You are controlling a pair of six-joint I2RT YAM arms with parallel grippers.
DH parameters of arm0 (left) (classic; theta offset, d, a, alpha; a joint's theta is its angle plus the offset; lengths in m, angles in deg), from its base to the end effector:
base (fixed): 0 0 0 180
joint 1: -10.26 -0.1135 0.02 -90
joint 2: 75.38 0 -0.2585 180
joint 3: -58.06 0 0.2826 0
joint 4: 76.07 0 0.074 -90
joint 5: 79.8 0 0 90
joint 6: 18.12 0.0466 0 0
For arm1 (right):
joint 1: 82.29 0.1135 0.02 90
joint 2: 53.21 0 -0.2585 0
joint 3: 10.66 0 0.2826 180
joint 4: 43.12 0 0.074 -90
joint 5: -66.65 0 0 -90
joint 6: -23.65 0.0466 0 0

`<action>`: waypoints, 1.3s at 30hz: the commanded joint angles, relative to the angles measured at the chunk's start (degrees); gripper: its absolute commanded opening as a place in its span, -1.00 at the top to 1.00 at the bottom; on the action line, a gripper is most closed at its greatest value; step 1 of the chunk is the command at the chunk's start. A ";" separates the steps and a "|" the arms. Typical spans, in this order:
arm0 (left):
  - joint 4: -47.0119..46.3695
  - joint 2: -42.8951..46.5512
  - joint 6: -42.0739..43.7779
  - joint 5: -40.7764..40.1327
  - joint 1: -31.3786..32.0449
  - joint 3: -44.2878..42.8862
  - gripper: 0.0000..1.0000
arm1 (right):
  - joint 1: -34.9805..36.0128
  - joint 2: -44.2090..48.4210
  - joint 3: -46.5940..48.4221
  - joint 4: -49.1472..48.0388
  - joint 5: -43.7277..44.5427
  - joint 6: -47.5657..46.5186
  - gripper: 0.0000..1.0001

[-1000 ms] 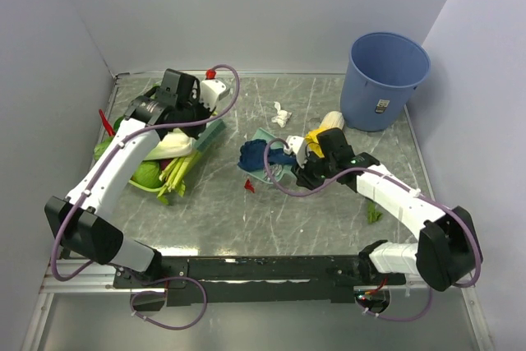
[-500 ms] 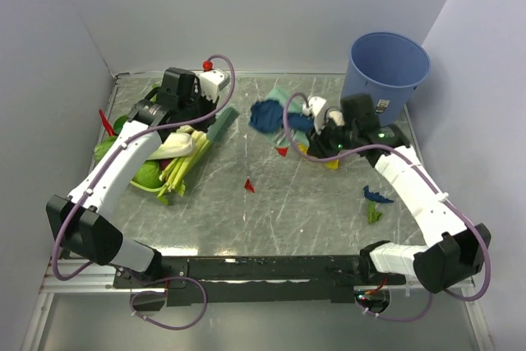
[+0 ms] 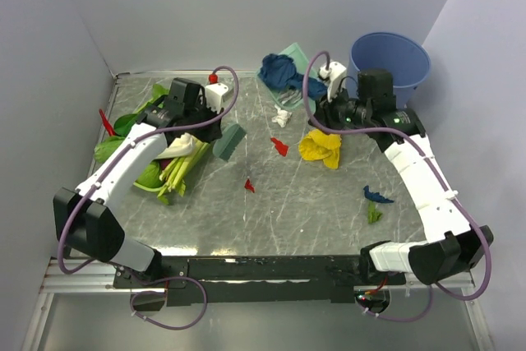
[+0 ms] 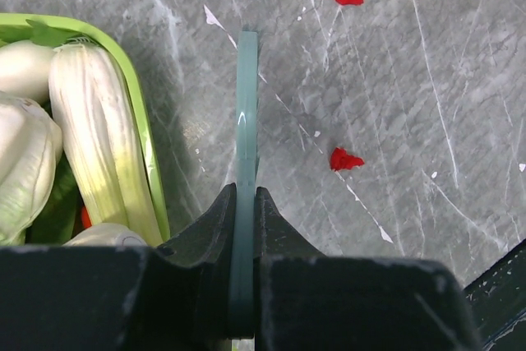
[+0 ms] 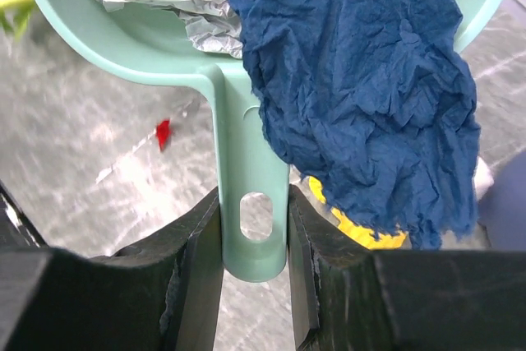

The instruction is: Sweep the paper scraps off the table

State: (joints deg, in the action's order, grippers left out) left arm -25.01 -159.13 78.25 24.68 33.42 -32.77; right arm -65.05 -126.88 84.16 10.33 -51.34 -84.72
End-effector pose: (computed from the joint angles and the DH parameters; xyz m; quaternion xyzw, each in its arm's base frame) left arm 0.3246 -0.1515 0.3226 0.2803 0.8704 -0.1714 0.3667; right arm 0.2879 0.1122 0.4020 -0.3710 0.7735 0.2072 0.4703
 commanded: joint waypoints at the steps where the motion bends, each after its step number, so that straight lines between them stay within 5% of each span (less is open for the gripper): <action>1: -2.42 0.25 0.31 2.13 -0.04 -0.89 0.99 | -3.25 0.11 4.09 -3.84 0.21 6.50 1.00; 21: -3.30 -0.19 0.31 5.47 -0.04 -2.12 0.98 | -22.76 -12.28 22.72 0.73 19.10 10.64 1.00; 31: -3.12 -1.07 -0.57 7.58 0.05 -1.50 0.99 | -28.83 -22.65 35.37 6.09 33.26 4.32 1.00; 39: -3.65 -1.24 -1.10 7.23 0.05 -1.33 0.98 | -29.63 -24.42 34.42 6.27 38.44 -1.05 1.00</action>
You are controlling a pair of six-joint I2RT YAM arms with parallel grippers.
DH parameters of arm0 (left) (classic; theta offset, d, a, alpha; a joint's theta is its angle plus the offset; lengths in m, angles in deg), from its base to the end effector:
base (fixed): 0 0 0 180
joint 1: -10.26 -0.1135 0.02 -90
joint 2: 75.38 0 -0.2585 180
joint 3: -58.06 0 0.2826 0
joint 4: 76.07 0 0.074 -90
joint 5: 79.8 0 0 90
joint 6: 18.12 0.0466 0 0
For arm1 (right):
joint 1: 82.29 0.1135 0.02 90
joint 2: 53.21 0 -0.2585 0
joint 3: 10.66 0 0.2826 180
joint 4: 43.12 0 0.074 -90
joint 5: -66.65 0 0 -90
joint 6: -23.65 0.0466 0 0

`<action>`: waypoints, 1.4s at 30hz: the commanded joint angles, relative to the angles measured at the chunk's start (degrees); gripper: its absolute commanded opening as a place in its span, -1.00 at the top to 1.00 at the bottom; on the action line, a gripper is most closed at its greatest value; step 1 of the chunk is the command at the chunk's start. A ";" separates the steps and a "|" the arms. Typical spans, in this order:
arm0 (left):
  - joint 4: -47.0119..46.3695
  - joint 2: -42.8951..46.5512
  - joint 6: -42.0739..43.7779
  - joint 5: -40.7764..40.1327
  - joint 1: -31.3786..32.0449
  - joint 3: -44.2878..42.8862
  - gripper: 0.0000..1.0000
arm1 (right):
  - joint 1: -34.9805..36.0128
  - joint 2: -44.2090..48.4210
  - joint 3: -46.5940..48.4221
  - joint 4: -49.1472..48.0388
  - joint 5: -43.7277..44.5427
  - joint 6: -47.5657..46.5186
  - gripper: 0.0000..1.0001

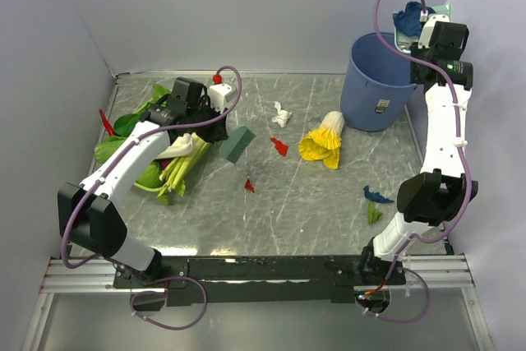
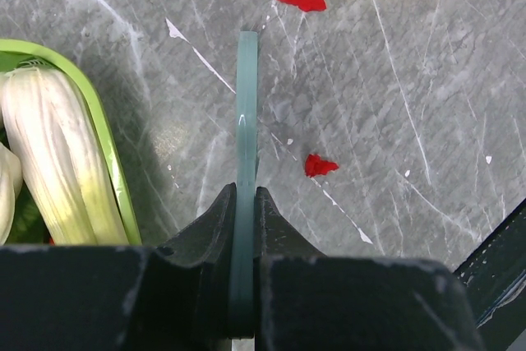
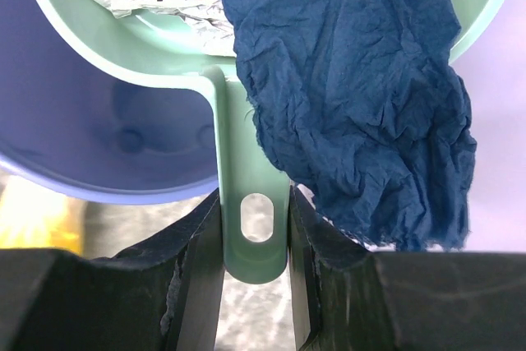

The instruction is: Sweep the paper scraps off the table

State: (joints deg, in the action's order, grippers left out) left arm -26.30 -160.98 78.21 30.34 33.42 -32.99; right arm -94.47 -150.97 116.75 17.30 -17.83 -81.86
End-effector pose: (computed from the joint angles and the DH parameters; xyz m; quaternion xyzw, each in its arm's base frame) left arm 0.3300 -0.1586 0.3158 0.2966 0.8602 -0.2153 0.3545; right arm 0.3939 -0.0896 0.4478 -0.0014 0.8687 -0.1588 0.4692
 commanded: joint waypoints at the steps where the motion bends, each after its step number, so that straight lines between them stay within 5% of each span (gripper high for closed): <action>1: -2.45 0.53 -1.14 1.92 0.05 -1.02 0.99 | -0.21 -0.33 1.66 -0.79 6.07 -5.48 1.00; 26: -2.54 -1.67 -2.11 2.45 0.05 -1.72 0.98 | -0.65 -1.39 -3.88 -4.92 19.70 -22.01 1.00; 42: -2.10 -3.34 -1.14 2.54 0.05 -4.80 0.99 | -0.21 1.16 -11.61 -15.90 23.30 -39.23 1.00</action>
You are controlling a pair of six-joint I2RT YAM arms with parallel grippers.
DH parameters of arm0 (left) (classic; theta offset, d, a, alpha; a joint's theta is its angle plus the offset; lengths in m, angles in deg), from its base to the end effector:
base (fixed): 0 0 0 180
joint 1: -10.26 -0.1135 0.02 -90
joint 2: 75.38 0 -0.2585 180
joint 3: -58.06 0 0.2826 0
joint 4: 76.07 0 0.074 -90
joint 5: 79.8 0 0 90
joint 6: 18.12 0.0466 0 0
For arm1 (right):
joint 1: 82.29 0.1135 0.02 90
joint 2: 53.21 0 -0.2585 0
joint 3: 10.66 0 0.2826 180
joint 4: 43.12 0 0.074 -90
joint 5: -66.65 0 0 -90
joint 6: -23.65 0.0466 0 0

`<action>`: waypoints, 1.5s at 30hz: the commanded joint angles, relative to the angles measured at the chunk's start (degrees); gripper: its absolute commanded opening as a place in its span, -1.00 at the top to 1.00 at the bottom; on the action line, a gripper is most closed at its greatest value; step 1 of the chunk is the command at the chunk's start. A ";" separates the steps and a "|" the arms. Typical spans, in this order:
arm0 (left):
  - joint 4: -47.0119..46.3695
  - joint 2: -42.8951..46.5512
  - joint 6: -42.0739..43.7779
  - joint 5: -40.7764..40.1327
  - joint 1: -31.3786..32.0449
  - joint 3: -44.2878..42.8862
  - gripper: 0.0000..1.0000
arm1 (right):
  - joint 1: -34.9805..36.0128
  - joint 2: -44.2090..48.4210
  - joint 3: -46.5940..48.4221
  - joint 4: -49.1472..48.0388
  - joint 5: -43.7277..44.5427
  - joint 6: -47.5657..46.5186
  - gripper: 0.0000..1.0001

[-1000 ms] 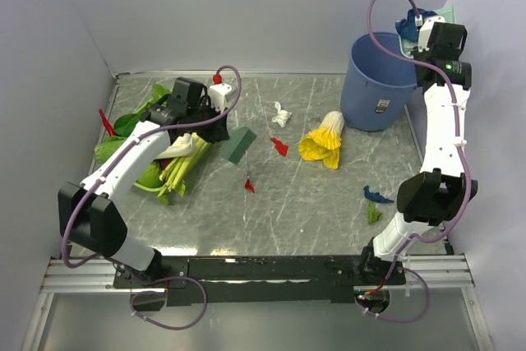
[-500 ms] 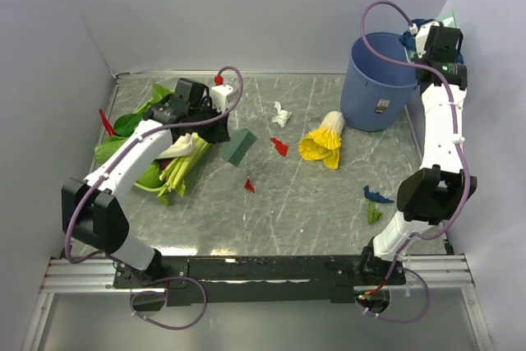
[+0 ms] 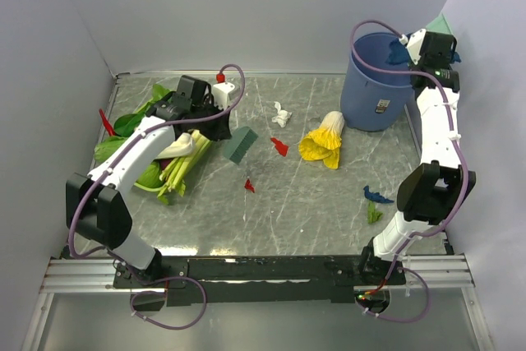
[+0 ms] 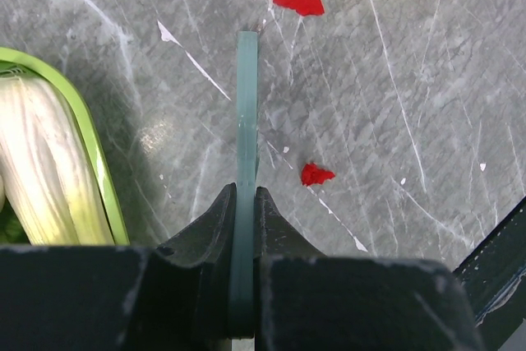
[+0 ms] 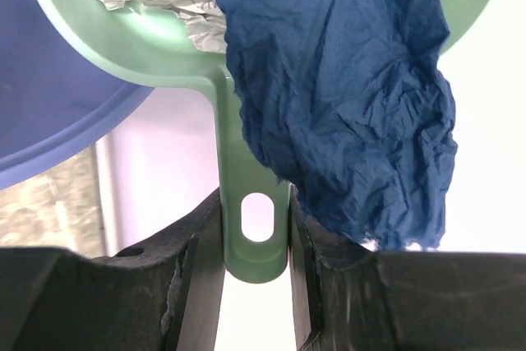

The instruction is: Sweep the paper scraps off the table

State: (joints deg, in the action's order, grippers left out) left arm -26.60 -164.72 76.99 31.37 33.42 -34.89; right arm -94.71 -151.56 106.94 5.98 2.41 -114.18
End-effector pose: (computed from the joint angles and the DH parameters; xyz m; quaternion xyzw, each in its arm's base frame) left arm 0.3435 -0.1653 0.3055 0.2894 0.8665 -0.2261 0.3381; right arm 0.4106 -0.1112 0.4047 -0.1501 0.8376 -0.4120 0.3257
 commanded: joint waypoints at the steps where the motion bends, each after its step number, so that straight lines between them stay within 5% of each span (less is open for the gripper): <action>1: -1.79 0.48 0.17 1.51 0.05 -2.99 0.99 | 0.29 2.45 -2.94 -5.98 3.59 -8.23 1.00; 10: -1.61 0.83 0.43 1.60 0.05 -2.72 0.98 | 2.67 6.49 -14.72 -20.40 7.02 -18.00 1.00; 23: -1.88 0.66 0.26 1.95 0.05 -2.46 0.99 | 3.02 8.08 -13.49 -17.23 5.44 -12.81 1.00; 29: -1.88 0.39 0.08 2.21 0.05 -2.90 0.98 | 5.04 10.63 -20.00 -28.05 8.96 -23.53 1.00; 37: -2.06 0.92 -0.36 2.56 0.13 -2.64 0.99 | 6.27 11.77 -19.05 -27.79 8.97 -25.12 1.00; 41: -2.32 1.54 -0.36 3.18 0.13 -2.46 0.98 | 6.36 10.38 -18.05 -20.15 8.06 -24.92 1.00; 43: -2.23 1.10 -0.45 3.35 0.22 -2.81 0.98 | 6.54 9.93 -23.57 -30.60 13.25 -32.36 1.00; 45: -1.79 0.92 -0.36 2.74 0.31 -3.60 0.98 | 8.02 13.08 -22.56 -30.00 10.11 -31.10 1.00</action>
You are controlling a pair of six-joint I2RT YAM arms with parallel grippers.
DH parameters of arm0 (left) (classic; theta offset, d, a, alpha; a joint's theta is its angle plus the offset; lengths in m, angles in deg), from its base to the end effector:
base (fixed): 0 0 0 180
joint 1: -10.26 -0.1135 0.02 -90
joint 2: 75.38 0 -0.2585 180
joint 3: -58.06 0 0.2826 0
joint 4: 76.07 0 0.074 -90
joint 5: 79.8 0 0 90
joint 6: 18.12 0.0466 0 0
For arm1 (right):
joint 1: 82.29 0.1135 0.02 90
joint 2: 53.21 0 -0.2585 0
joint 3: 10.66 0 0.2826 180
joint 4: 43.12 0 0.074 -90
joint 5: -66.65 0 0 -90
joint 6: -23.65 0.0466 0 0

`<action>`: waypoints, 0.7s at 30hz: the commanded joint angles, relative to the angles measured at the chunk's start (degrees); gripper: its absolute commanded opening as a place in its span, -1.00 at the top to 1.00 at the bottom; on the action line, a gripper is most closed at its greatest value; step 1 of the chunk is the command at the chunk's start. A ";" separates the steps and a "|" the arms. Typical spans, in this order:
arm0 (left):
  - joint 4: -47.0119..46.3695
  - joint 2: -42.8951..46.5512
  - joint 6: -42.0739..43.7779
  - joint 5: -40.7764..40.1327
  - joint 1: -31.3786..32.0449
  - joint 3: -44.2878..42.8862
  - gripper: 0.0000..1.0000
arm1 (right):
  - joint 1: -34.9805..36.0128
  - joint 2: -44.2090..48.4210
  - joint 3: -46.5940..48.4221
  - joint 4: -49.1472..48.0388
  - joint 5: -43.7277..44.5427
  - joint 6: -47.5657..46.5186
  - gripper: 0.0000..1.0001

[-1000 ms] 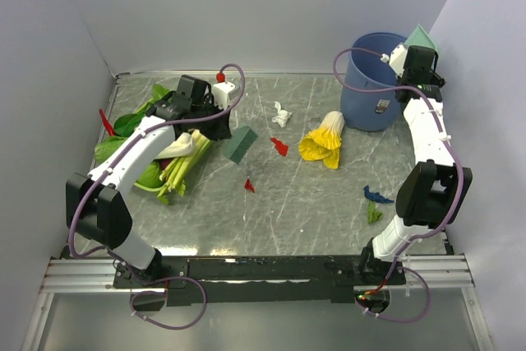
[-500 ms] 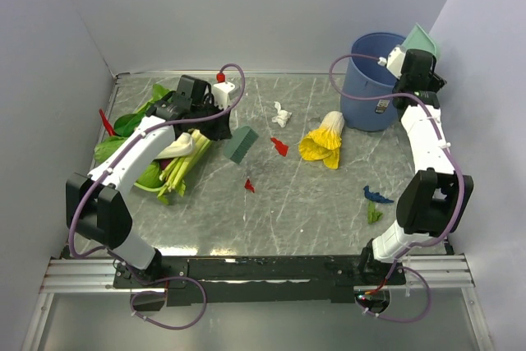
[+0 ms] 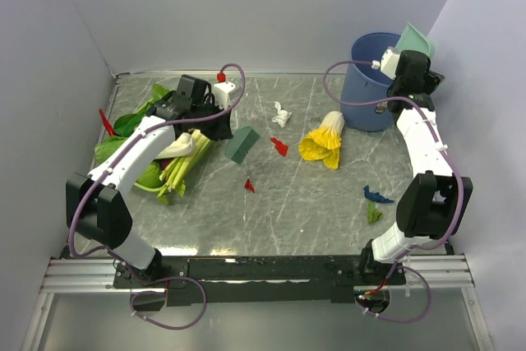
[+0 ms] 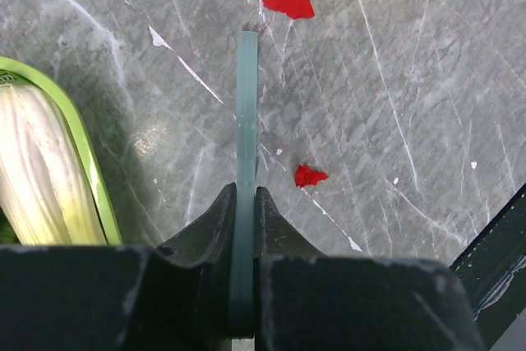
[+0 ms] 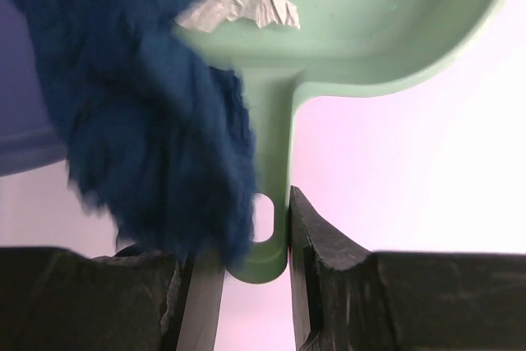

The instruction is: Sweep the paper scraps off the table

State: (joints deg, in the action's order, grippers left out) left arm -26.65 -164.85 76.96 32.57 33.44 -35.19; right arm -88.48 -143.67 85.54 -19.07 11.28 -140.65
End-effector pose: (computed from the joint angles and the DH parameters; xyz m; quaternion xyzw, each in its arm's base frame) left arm 0.3437 -0.1665 0.3069 0.2928 0.8631 -0.2356 0.3375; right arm 0.4047 -0.0705 0.3650 -0.2890 0.7388 -0.5453 0.2709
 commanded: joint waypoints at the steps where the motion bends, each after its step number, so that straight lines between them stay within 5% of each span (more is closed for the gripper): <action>1: -1.75 1.31 -0.16 1.45 0.29 -3.38 0.98 | 2.06 5.37 2.51 1.07 0.44 -2.27 1.00; 3: -2.01 1.58 -0.07 1.53 0.29 -3.30 0.98 | 1.46 3.28 3.25 2.37 3.21 -3.90 1.00; 5: -1.84 1.23 -0.16 1.71 0.38 -3.56 0.98 | 1.71 3.35 -0.08 -8.86 7.72 -12.69 1.00; 7: -1.75 0.97 -0.33 1.71 0.38 -3.91 0.98 | 2.33 4.58 4.09 -1.57 2.39 -5.74 1.00; 9: -2.10 0.97 -0.34 2.06 0.46 -3.91 0.98 | 1.89 0.03 7.63 9.55 6.38 -2.52 1.00; 12: -1.49 0.61 -0.16 1.45 0.64 -4.79 0.99 | 1.98 2.91 11.42 11.15 0.38 2.93 1.00; 15: -1.84 0.97 0.19 1.36 0.73 -4.70 0.98 | 1.27 1.32 6.24 3.63 7.65 -3.65 1.00; 16: -1.66 0.88 0.19 0.92 0.73 -4.88 0.98 | 1.36 4.73 7.28 6.03 -0.27 0.69 1.00; 19: -2.10 1.05 0.10 0.22 0.73 -5.05 0.99 | 1.01 1.36 11.40 13.93 2.62 7.30 1.00; 21: -3.06 0.27 0.02 -0.13 0.73 -5.84 0.98 | 0.31 1.33 17.36 22.36 -3.41 17.73 1.00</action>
State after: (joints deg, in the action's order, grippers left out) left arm -26.67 -164.92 77.01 32.77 33.88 -37.60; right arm -87.24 -143.03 93.67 -7.90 12.59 -137.85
